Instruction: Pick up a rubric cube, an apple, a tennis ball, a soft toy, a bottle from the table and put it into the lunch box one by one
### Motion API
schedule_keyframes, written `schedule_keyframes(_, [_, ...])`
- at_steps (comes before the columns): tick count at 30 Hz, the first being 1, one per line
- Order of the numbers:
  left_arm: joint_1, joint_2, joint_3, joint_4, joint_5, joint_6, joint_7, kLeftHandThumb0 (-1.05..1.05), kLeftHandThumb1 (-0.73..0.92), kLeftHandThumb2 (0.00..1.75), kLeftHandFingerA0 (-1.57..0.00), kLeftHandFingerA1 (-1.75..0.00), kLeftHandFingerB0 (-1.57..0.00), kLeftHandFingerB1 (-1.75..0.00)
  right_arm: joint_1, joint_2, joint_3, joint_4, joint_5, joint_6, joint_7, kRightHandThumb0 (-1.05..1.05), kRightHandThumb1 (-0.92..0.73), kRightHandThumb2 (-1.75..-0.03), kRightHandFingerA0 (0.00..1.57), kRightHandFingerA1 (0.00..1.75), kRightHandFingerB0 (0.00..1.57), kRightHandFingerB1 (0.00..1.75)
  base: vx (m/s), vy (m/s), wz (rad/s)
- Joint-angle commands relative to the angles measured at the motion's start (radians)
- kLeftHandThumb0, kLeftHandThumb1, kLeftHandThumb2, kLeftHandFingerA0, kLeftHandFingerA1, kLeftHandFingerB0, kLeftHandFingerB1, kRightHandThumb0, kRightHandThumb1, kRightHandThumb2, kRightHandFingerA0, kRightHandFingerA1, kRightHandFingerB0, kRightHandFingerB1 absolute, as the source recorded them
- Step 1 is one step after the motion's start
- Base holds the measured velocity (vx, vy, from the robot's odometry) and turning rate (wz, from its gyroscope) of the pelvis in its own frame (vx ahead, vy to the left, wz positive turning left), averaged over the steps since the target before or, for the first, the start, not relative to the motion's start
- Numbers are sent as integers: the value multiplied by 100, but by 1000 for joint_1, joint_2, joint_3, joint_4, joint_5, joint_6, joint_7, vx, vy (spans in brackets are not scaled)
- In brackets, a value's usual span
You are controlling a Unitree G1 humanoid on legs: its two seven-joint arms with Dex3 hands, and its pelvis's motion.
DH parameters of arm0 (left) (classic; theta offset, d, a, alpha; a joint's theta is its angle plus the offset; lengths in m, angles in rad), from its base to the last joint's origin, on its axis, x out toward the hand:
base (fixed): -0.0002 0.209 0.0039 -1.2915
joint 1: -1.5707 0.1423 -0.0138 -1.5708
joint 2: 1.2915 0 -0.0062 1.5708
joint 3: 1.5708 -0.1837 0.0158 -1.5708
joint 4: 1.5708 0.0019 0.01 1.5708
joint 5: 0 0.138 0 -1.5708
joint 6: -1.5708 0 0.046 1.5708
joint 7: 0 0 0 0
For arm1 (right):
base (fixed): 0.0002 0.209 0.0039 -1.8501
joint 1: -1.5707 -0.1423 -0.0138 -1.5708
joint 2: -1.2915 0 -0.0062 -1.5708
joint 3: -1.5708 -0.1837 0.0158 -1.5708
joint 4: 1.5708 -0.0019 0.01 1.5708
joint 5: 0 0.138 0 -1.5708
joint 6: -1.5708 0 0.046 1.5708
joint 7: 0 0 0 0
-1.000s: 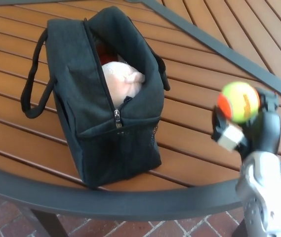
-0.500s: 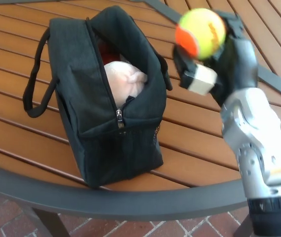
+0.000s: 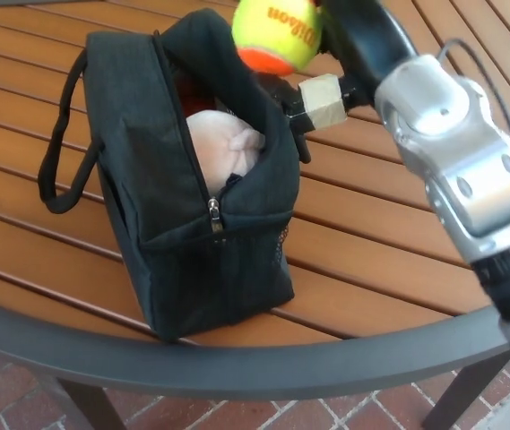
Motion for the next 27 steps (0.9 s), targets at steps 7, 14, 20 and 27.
schedule_keyframes(7, [11, 0, 34, -6, -25, -55, -26, -18, 37, 122, -103, -136, -98, -119, -272, -55, 258, 242, -280, -41, 137, -31, -82, -73, 83, 150, 71, 84, 0, 0, 0])
schedule_keyframes(14, [11, 1, 23, -5, -6, -48, -10, -20, 40, 118, -98, -142, -96, -122, -371, -28, 406, 376, -412, -186, 112, -30, -78, -72, 81, 152, 64, 74, 0, 0, 0])
schedule_keyframes(20, [18, -9, 30, -2, -17, -57, -20, -17, 33, 124, -98, -144, -96, -122, -473, 88, 476, 541, -469, -223, 107, -33, -75, -67, 83, 164, 68, 71, 0, 0, 0])
schedule_keyframes(27, [17, -1, 12, 5, -1, -45, -37, -22, 34, 120, -99, -140, -94, -120, -520, 188, 482, 663, -517, -289, 56, -30, -62, -68, 87, 160, 78, 74, 0, 0, 0])
